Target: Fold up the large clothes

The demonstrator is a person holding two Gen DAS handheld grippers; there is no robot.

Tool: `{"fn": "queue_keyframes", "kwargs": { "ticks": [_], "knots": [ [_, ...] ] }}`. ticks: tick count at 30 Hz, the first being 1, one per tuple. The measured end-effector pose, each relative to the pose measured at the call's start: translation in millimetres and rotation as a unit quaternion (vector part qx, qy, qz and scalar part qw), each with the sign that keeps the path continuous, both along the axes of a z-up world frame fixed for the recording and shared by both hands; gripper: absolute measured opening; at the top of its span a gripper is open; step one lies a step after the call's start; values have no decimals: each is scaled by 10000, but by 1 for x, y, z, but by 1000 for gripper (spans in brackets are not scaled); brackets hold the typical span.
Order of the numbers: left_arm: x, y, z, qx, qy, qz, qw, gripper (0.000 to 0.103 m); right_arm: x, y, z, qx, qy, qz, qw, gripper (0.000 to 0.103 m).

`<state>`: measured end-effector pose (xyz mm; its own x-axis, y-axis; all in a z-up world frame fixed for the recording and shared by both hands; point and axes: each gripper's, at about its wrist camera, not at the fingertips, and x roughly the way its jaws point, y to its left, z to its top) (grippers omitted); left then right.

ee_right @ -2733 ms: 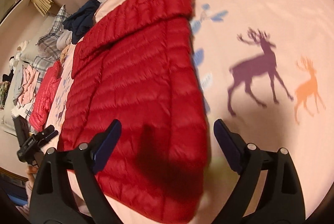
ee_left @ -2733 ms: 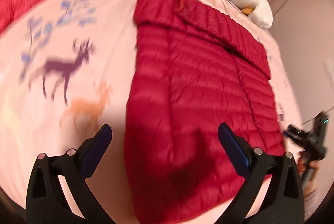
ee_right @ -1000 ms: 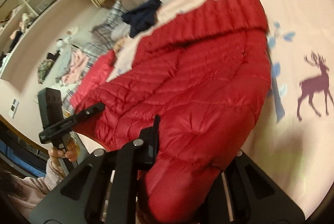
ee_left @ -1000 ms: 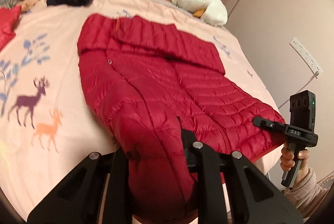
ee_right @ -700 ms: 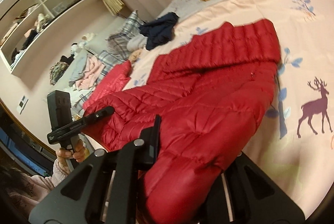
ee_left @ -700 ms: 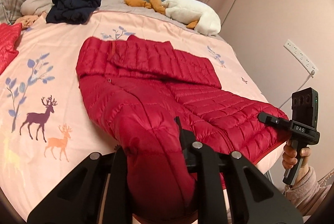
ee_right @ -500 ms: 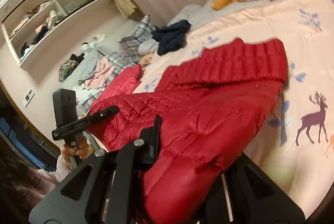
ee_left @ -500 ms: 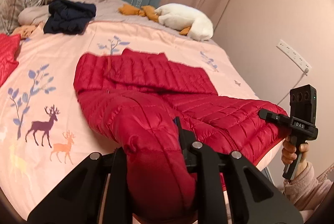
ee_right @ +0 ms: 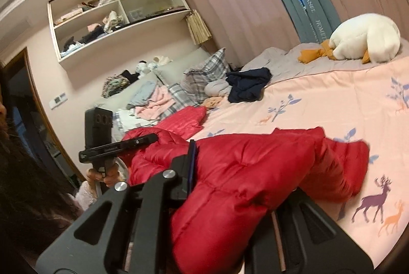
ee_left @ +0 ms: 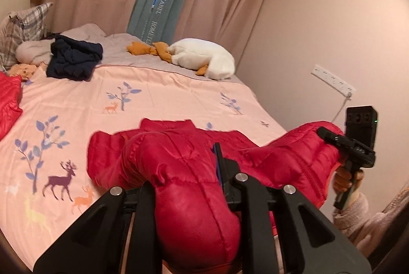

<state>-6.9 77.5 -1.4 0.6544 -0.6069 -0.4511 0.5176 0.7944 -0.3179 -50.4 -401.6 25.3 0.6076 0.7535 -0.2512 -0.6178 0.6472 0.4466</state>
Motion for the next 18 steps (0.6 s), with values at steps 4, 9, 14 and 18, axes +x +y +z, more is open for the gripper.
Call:
{"fn": "queue_keyframes", "kwargs": {
  "ticks": [4,9,14,18],
  "knots": [
    [30,-6,-13,189,234,267,9992,18,30,-1,-12,-10,281,-233,9993,15],
    [73,-14,-39,441,587,583,9956,18,78,-6,-37,-67,765,-696,9946,15],
    [109,-31,-61,899,736,876,9894,18,118,-5,-58,-364,1035,-1089,9880,15],
    [131,-42,-74,1135,816,979,9853,18,146,-7,-73,-479,1247,-1294,9825,15]
  ]
}}
